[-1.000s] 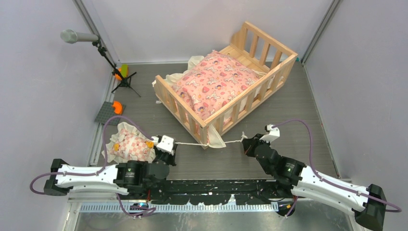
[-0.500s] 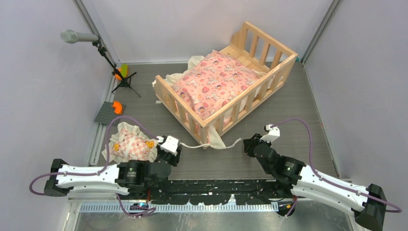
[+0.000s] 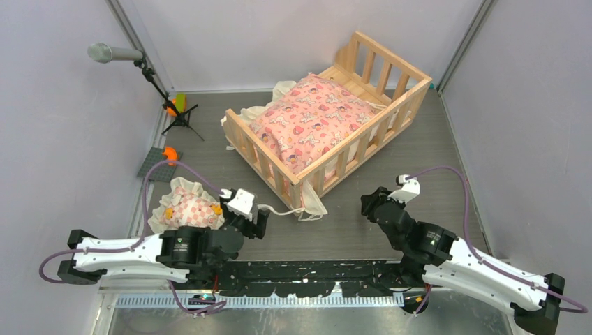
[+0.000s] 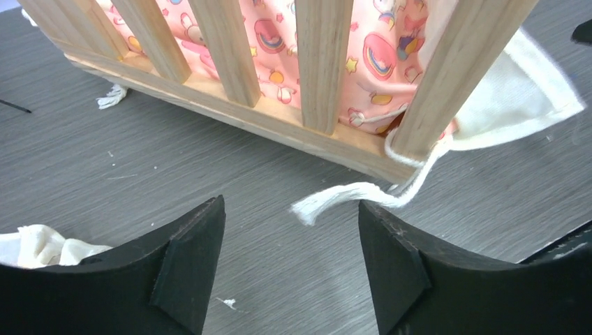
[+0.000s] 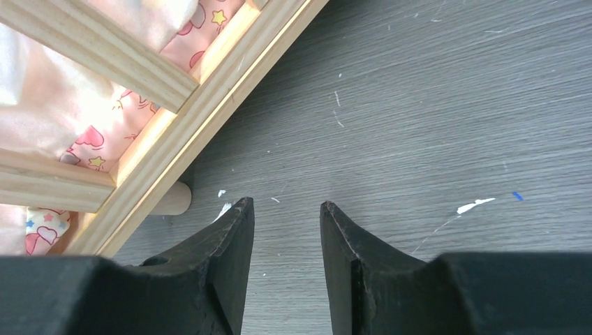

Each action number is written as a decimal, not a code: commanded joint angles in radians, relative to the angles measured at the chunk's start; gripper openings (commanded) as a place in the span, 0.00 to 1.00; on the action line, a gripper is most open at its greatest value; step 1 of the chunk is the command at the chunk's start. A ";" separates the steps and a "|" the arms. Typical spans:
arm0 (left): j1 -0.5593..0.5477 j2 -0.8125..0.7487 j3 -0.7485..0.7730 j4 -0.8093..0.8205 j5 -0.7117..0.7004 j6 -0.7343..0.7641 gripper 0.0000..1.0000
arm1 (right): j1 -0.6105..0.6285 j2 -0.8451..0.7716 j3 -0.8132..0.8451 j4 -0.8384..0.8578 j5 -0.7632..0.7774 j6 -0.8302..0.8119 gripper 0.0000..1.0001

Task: Set up the pet bed
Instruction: Tie the ropes to the bed frame, then adjust the bed frame at the center of the board.

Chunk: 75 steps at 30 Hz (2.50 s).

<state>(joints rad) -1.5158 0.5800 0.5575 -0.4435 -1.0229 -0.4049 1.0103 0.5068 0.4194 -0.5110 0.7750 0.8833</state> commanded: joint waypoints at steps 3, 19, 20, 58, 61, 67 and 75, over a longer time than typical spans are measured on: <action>0.005 -0.012 0.174 -0.305 -0.008 -0.217 0.80 | -0.003 -0.034 0.084 -0.127 0.096 0.049 0.46; 0.005 0.168 0.502 -0.331 0.008 -0.203 0.85 | -0.003 -0.024 0.240 -0.313 0.092 0.061 0.49; 0.005 0.190 0.533 -0.309 -0.013 -0.201 0.85 | -0.003 -0.019 0.267 -0.332 0.091 0.060 0.49; 0.738 0.867 1.213 -0.693 0.310 -0.475 1.00 | -0.003 0.031 0.378 -0.447 0.097 0.072 0.50; 0.738 0.876 1.155 -0.659 0.347 -0.483 0.96 | -0.003 0.034 0.380 -0.450 0.104 0.064 0.50; 0.739 0.936 1.134 -0.657 0.354 -0.470 0.84 | -0.003 0.057 0.388 -0.449 0.106 0.048 0.50; 0.755 0.987 1.162 -0.648 0.425 -0.377 0.55 | -0.003 0.072 0.380 -0.451 0.122 0.036 0.50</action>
<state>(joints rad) -0.7731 1.5414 1.6970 -1.1110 -0.6521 -0.8402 1.0100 0.5728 0.8017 -0.9676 0.8558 0.9226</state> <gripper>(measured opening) 0.625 0.503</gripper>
